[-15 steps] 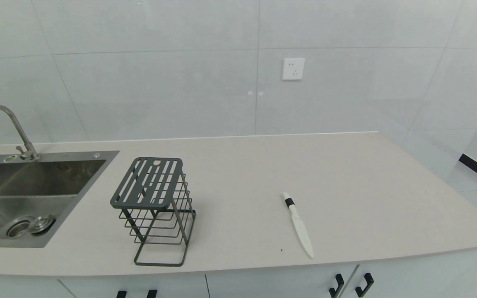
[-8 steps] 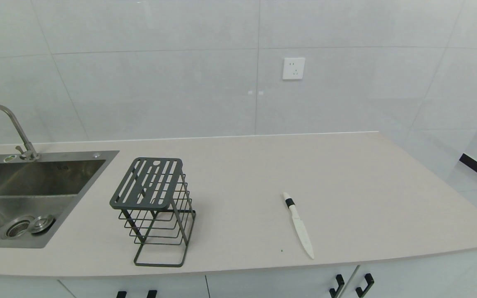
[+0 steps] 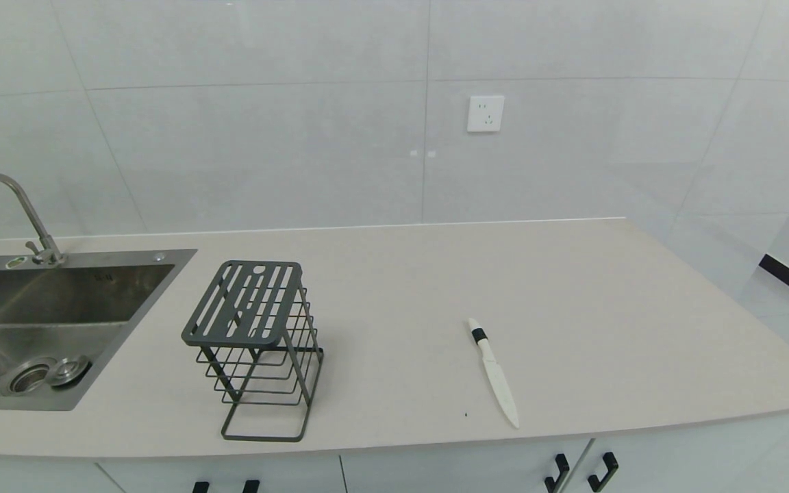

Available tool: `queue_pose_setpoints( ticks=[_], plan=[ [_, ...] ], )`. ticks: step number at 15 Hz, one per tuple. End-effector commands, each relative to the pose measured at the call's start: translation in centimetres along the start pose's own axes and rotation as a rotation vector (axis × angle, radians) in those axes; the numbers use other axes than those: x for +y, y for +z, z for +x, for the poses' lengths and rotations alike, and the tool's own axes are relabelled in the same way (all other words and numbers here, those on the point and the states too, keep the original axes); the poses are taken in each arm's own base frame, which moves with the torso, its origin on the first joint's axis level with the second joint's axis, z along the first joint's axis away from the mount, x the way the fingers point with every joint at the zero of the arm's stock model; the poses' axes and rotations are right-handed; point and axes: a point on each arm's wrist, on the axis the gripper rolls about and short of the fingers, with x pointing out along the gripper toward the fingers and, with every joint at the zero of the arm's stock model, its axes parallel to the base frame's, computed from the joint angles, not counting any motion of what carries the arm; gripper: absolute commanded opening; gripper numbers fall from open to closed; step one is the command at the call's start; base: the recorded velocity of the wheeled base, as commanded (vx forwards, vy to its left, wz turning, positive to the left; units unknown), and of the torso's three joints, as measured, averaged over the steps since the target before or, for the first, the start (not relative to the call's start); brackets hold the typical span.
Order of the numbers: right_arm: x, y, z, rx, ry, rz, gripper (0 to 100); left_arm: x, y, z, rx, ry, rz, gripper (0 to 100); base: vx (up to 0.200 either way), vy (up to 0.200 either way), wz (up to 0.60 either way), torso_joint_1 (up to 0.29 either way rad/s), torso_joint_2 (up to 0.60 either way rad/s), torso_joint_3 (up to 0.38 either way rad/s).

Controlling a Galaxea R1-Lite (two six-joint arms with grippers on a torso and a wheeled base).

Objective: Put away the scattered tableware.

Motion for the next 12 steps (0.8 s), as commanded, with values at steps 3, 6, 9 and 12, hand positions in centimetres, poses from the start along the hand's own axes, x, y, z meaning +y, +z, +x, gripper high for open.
queue_pose_setpoints(
  ticks=[3, 6, 9, 12],
  plan=[
    [-1.3, 2.4, 5.4, 0.330, 0.119, 0.059, 100, 0.0, 0.0, 0.0, 0.001, 0.000, 0.000, 100, 0.000, 0.000, 0.00, 0.000, 0.00, 0.000],
    [-1.8, 2.7, 7.6, 0.431, 0.091, 0.035, 100, 0.0, 0.0, 0.0, 0.001, 0.000, 0.002, 100, 0.000, 0.000, 0.00, 0.000, 0.00, 0.000],
    [-1.7, 4.5, 11.3, 0.506, 0.147, -0.039, 100, 0.0, 0.0, 0.0, 0.001, 0.000, 0.002, 100, 0.000, 0.000, 0.00, 0.000, 0.00, 0.000],
    [-0.5, 5.8, 14.2, 0.545, 0.188, -0.115, 100, 0.0, 0.0, 0.0, 0.001, 0.000, 0.002, 100, 0.000, 0.000, 0.00, 0.000, 0.00, 0.000]
  ],
)
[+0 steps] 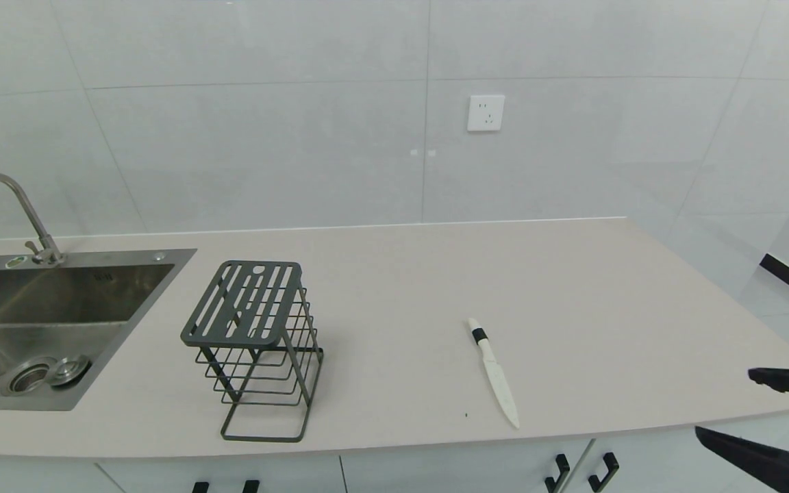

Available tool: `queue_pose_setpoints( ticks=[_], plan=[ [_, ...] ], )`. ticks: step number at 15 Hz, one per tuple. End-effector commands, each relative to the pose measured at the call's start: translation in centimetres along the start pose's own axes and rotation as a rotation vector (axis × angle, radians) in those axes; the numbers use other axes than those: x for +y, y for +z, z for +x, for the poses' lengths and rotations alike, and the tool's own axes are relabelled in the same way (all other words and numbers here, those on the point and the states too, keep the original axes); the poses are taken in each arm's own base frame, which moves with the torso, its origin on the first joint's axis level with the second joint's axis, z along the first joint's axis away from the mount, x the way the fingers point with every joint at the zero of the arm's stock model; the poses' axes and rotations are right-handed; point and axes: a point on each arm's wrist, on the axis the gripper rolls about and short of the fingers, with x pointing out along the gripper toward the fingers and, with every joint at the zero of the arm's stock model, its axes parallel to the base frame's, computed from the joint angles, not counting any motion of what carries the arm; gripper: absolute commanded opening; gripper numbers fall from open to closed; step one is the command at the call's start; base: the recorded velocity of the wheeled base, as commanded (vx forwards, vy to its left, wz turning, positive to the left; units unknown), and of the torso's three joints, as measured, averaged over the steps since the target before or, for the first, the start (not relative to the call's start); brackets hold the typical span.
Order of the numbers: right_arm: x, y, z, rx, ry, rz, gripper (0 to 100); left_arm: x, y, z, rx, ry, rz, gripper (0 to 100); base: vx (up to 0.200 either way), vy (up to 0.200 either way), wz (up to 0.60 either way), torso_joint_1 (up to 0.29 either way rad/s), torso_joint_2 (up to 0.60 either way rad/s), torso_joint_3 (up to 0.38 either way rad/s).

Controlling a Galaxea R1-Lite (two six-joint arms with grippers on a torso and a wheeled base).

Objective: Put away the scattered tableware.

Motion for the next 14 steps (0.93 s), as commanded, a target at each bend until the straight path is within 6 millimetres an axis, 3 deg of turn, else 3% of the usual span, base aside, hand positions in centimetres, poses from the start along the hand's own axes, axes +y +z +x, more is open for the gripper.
queue_pose_setpoints(
  ticks=[1, 5, 7, 12, 14],
  plan=[
    [0.0, 1.9, 3.5, 0.101, 0.040, -0.024, 100, 0.0, 0.0, 0.0, 0.001, 0.000, 0.000, 100, 0.000, 0.000, 0.00, 0.000, 0.00, 0.000],
    [-0.5, 3.5, 8.6, 0.162, 0.060, -0.002, 100, 0.0, 0.0, 0.0, 0.001, 0.000, 0.000, 100, 0.000, 0.000, 0.00, 0.000, 0.00, 0.000],
    [0.2, 4.2, 11.7, 0.144, 0.090, 0.028, 100, 0.0, 0.0, 0.0, 0.001, 0.000, 0.000, 100, 0.000, 0.000, 0.00, 0.000, 0.00, 0.000],
    [1.1, 4.0, 15.0, 0.174, 0.113, 0.083, 100, 0.0, 0.0, 0.0, 0.001, 0.000, 0.000, 100, 0.000, 0.000, 0.00, 0.000, 0.00, 0.000],
    [1.3, 3.3, 17.8, 0.194, 0.119, 0.080, 100, 0.0, 0.0, 0.0, 0.001, 0.000, 0.000, 100, 0.000, 0.000, 0.00, 0.000, 0.00, 0.000]
  ],
)
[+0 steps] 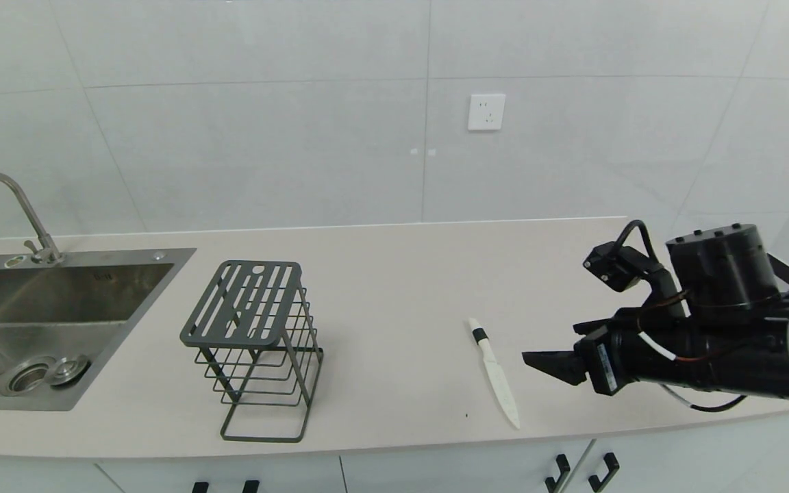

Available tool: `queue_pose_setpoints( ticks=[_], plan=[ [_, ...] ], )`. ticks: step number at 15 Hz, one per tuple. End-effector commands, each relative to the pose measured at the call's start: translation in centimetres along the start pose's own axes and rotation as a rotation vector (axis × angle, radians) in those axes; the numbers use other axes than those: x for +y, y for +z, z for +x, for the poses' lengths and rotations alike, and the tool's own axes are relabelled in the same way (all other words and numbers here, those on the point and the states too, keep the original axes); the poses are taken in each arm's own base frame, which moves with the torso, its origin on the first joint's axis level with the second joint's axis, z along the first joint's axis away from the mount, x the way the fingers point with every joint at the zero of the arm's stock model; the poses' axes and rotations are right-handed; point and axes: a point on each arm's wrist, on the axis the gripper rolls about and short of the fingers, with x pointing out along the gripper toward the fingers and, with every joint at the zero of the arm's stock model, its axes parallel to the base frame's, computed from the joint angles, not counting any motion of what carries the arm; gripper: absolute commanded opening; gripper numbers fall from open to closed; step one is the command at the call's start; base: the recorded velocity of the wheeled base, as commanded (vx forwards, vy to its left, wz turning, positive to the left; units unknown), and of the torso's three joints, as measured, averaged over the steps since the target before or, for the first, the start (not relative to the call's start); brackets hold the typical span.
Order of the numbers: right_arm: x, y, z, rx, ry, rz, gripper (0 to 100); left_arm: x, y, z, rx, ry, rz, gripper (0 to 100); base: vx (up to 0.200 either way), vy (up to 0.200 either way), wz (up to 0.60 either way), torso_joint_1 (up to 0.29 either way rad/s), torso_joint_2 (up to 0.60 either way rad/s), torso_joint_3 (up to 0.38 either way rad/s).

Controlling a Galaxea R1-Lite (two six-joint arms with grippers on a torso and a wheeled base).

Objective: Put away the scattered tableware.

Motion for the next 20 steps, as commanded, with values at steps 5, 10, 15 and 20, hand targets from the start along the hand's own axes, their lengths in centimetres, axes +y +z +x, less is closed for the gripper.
queue_pose_setpoints(
  ticks=[5, 10, 15, 20],
  plan=[
    [0.8, -2.1, 7.4, 0.131, -0.011, 0.011, 100, 0.0, 0.0, 0.0, 0.001, 0.000, 0.000, 100, 0.000, 0.000, 0.00, 0.000, 0.00, 0.000],
    [0.3, -1.8, 10.0, 0.140, -0.151, 0.073, 100, 0.0, 0.0, 0.0, 0.001, 0.000, -0.002, 100, 0.000, 0.000, 0.00, 0.000, 0.00, 0.000],
    [0.2, -2.4, 12.1, 0.179, -0.155, 0.078, 100, 0.0, 0.0, 0.0, 0.001, 0.000, -0.002, 100, 0.000, 0.000, 0.00, 0.000, 0.00, 0.000],
    [-0.1, -2.9, 14.4, 0.205, -0.170, 0.081, 100, 0.0, 0.0, 0.0, -0.001, 0.000, -0.001, 100, 0.000, 0.000, 0.00, 0.000, 0.00, 0.000]
  ],
)
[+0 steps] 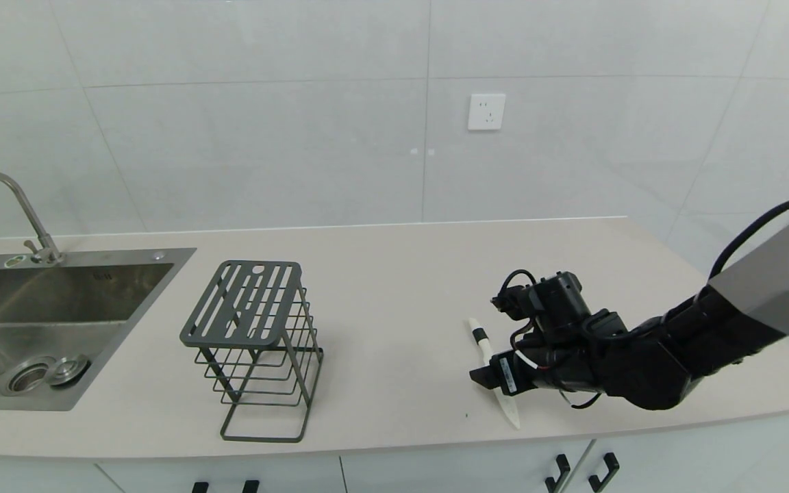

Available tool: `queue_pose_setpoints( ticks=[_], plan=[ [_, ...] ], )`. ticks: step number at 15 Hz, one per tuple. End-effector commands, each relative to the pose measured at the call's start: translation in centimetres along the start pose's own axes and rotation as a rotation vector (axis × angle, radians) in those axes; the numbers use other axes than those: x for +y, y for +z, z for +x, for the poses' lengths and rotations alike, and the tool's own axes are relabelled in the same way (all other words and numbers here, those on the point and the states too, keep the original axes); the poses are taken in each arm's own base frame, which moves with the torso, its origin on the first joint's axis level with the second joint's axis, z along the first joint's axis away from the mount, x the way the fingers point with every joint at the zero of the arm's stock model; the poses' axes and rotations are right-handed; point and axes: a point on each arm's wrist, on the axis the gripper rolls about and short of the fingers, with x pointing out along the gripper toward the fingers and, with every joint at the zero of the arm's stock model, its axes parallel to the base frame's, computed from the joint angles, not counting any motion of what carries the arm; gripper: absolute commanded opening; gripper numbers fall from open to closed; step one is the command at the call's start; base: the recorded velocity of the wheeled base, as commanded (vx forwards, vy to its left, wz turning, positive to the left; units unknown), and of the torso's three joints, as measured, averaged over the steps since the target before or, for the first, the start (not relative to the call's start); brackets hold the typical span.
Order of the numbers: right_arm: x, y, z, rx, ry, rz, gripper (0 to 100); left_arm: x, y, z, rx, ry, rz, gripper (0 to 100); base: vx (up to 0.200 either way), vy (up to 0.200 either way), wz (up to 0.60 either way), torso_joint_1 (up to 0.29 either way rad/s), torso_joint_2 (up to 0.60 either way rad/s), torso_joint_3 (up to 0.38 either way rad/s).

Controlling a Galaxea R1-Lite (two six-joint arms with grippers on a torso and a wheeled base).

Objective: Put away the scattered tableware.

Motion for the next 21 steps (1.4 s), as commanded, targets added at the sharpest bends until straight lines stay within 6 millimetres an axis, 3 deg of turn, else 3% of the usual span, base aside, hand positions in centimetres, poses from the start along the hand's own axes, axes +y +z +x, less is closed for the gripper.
queue_pose_setpoints(
  ticks=[1, 10, 16, 17, 21],
  plan=[
    [0.0, -0.2, 1.3, 0.018, -0.011, -0.001, 100, 0.0, 0.0, 0.0, -0.001, 0.000, 0.000, 100, 0.000, 0.000, 0.00, 0.000, 0.00, 0.000],
    [0.3, 0.5, 3.9, 0.016, -0.030, -0.003, 100, 0.0, 0.0, 0.0, -0.001, 0.000, 0.000, 100, 0.000, 0.000, 0.00, 0.000, 0.00, 0.000],
    [0.8, -0.1, 4.0, 0.025, -0.095, -0.021, 100, 0.0, 0.0, 0.0, -0.001, 0.000, 0.000, 100, 0.000, 0.000, 0.00, 0.000, 0.00, 0.000],
    [0.9, -0.7, 4.5, 0.048, -0.100, -0.008, 0, 0.0, 0.0, 0.0, -0.001, 0.000, 0.000, 100, 0.000, 0.000, 0.00, 0.000, 0.00, 0.000],
    [0.9, -1.5, 4.8, 0.103, -0.118, 0.012, 0, 0.0, 0.0, 0.0, -0.001, 0.000, 0.000, 100, 0.000, 0.000, 0.00, 0.000, 0.00, 0.000]
  ],
)
